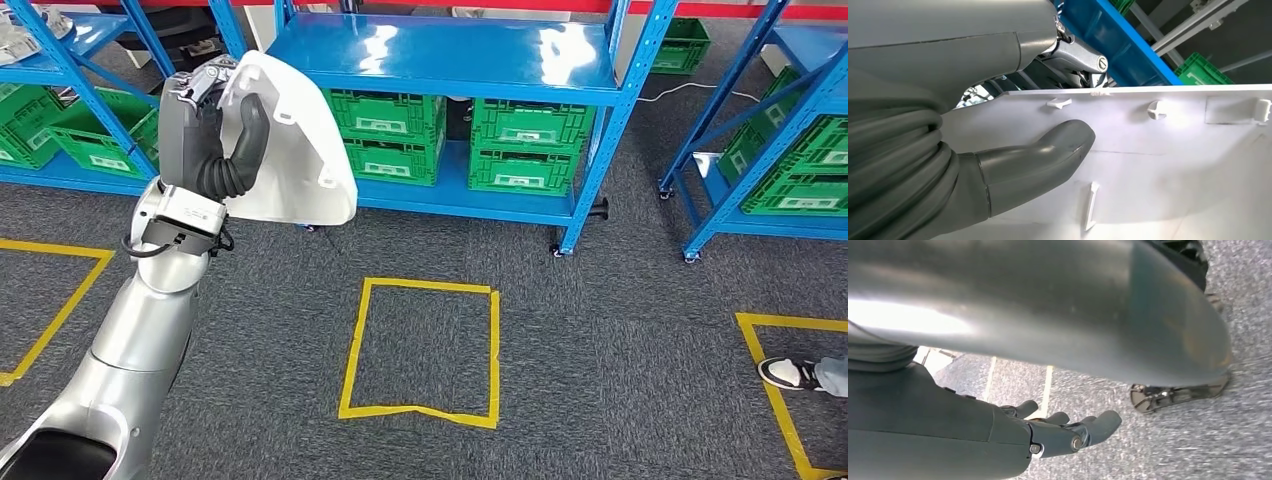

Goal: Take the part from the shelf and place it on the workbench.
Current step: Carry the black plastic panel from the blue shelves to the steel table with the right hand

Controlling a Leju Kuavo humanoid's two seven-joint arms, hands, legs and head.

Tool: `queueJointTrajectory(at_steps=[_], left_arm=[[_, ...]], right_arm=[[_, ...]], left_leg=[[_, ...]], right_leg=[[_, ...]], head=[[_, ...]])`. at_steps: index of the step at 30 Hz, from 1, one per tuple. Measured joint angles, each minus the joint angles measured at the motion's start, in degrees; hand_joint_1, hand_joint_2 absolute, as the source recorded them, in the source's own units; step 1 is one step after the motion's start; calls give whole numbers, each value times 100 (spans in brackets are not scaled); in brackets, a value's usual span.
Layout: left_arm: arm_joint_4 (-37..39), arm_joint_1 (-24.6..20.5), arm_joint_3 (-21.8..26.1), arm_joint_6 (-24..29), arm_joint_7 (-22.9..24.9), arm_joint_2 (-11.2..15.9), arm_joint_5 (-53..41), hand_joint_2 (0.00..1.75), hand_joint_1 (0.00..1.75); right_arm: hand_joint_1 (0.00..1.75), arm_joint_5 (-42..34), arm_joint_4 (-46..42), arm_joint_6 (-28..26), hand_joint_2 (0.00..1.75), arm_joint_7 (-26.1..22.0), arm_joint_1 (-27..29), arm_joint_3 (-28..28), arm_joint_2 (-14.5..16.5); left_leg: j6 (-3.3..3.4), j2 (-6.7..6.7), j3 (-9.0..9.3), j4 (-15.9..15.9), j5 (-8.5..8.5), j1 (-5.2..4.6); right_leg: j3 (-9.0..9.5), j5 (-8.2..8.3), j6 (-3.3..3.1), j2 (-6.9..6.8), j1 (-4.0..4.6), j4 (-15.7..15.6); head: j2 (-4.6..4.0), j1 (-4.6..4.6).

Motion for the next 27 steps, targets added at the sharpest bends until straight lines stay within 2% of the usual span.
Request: queueJointTrajectory(at_steps=[1, 2, 3, 4, 5, 7, 8, 9, 10, 11, 12, 13, 15, 16, 17, 18, 19, 20, 21, 22, 23, 24, 26, 27], left_arm=[[13, 3, -1, 0, 0, 2, 0, 175, 175], [25, 5, -1, -1, 0, 4, 0, 175, 175], [35, 6, -2, -1, 0, 5, 0, 175, 175], [42, 3, -2, -2, 0, 5, 0, 175, 175], [43, -4, -2, -3, 0, 5, 0, 175, 175], [37, -30, -3, -7, -2, 3, 0, 175, 175], [34, -44, -4, -8, -4, 1, 0, 175, 175], [34, -52, -5, -9, -5, -1, 0, 175, 175], [37, -52, -6, -9, -6, -1, 0, 175, 175], [44, -49, -7, -9, -5, -1, -1, 175, 175], [50, -45, -7, -9, -2, -1, -1, 175, 175], [55, -43, -8, -9, 1, -1, -1, 175, 175], [58, -43, -8, -9, 3, -3, -2, 175, 175], [60, -35, -8, -9, 2, -3, -2, 175, 175], [61, -22, -8, -9, 2, -3, -2, 175, 175], [61, -7, -8, -9, 2, -3, -2, 175, 175], [61, 7, -8, -9, 2, -3, -2, 175, 175], [60, 14, -8, -9, 2, -2, -2, 175, 175], [58, 15, -7, -9, 4, 0, -2, 175, 175], [58, 14, -5, -15, 14, 2, 1, 175, 175], [60, 13, -3, -30, 28, 4, 5, 175, 175], [64, 13, -2, -48, 45, 7, 10, 175, 175], [83, 13, -1, -98, 99, 15, 16, 175, 175], [95, 12, -1, -114, 133, 21, 17, 175, 175]], right_arm=[[0, -2, 0, 0, 0, 0, 0, -3, 0], [0, -4, 0, 0, 0, 0, 1, -5, 0], [0, -5, 0, 1, 0, -1, 1, -8, 0], [0, -6, 0, 2, 0, -2, 1, -10, 0], [0, -6, 0, 5, 0, -8, 1, -10, 0], [0, -1, 0, 14, 0, -21, -1, -11, 1], [0, 3, 0, 19, 0, -27, -1, -11, 1], [0, 7, 0, 24, 0, -29, 0, -12, 1], [0, 11, 0, 28, 0, -29, 5, -13, -1], [0, 16, 0, 31, 0, -30, 9, -15, -4], [0, 21, 0, 33, 0, -29, 12, -17, -8], [0, 27, 0, 34, 0, -30, 15, -19, -11], [0, 41, 0, 41, 0, -31, 13, -20, -13], [0, 49, 0, 45, 0, -33, 11, -20, -13], [0, 56, 0, 50, 0, -34, 9, -20, -14], [0, 63, 0, 54, 0, -40, 7, -20, -14], [0, 69, 0, 57, 0, -46, 7, -20, -16], [0, 74, 0, 59, 0, -54, 6, -20, -19], [0, 79, -1, 61, 0, -66, 3, -20, -25], [0, 83, -2, 61, 0, -79, -1, -20, -31], [0, 87, -3, 61, 0, -92, -4, -20, -34], [0, 91, -4, 61, 0, -102, -5, -20, -38], [0, 102, -4, 55, 0, -107, 1, -20, -33], [0, 108, -4, 50, 0, -107, 4, -20, -31]], left_leg=[[-9, -1, -35, 319, -115, 2], [-9, -2, -1, 486, -93, 1], [-2, -2, 123, 475, 30, 1], [12, -3, 341, 277, 200, 1], [33, -3, 625, -85, 300, 0], [76, -10, 1188, -892, 246, -22], [98, -13, 1338, -1150, 165, -34], [123, -16, 1397, -1279, 127, -50], [159, -13, 1359, -1310, 150, -49], [200, -4, 1316, -1313, 200, -41], [244, 5, 1263, -1315, 259, -30], [281, 14, 1197, -1320, 323, -16], [319, 18, 1054, -1300, 442, -12], [324, 18, 968, -1282, 499, -17], [324, 19, 880, -1259, 552, -22], [320, 19, 782, -1227, 605, -29], [312, 18, 686, -1194, 653, -34], [302, 16, 605, -1160, 697, -37], [285, 13, 533, -1129, 735, -45], [262, 15, 489, -1110, 771, -48], [233, 18, 467, -1104, 805, -47], [199, 23, 454, -1113, 843, -46], [128, 22, 436, -1129, 890, -39], [96, 14, 398, -1072, 821, -38]], right_leg=[[-87, 64, 0, -1, 3, 8], [-173, 125, 3, -2, 5, 18], [-262, 186, 10, -3, 6, 30], [-346, 246, 21, -3, 6, 41], [-407, 297, 37, -2, 6, 50], [-495, 397, 86, 0, 15, 60], [-517, 451, 117, 0, 16, 55], [-533, 509, 152, 0, 16, 42], [-544, 565, 188, 2, 16, 27], [-570, 547, 222, 7, 12, 40], [-616, 425, 253, 13, 9, 131], [-689, 195, 279, 19, 7, 335], [-876, -391, 312, 22, -3, 1029], [-947, -570, 318, 22, -3, 1396], [-964, -615, 317, 23, -1, 1652], [-890, -531, 303, 24, 4, 1733], [-715, -378, 277, 28, 11, 1606], [-453, -246, 240, 35, 24, 1311], [-125, -219, 189, 43, 44, 882], [147, -268, 154, 50, 64, 497], [330, -345, 128, 57, 86, 207], [418, -410, 110, 59, 102, 37], [391, -351, 72, 53, 87, -27], [365, -304, 36, 44, 71, -39]], head=[[0, -2], [0, -4], [0, -5], [0, -6], [0, -7], [0, -5], [0, -5], [0, -3], [0, -3], [0, -3], [0, 4], [0, 12], [0, 30], [0, 34], [0, 35], [0, 37], [0, 39], [0, 39], [0, 40], [0, 39], [0, 39], [0, 39], [0, 43], [0, 40]])
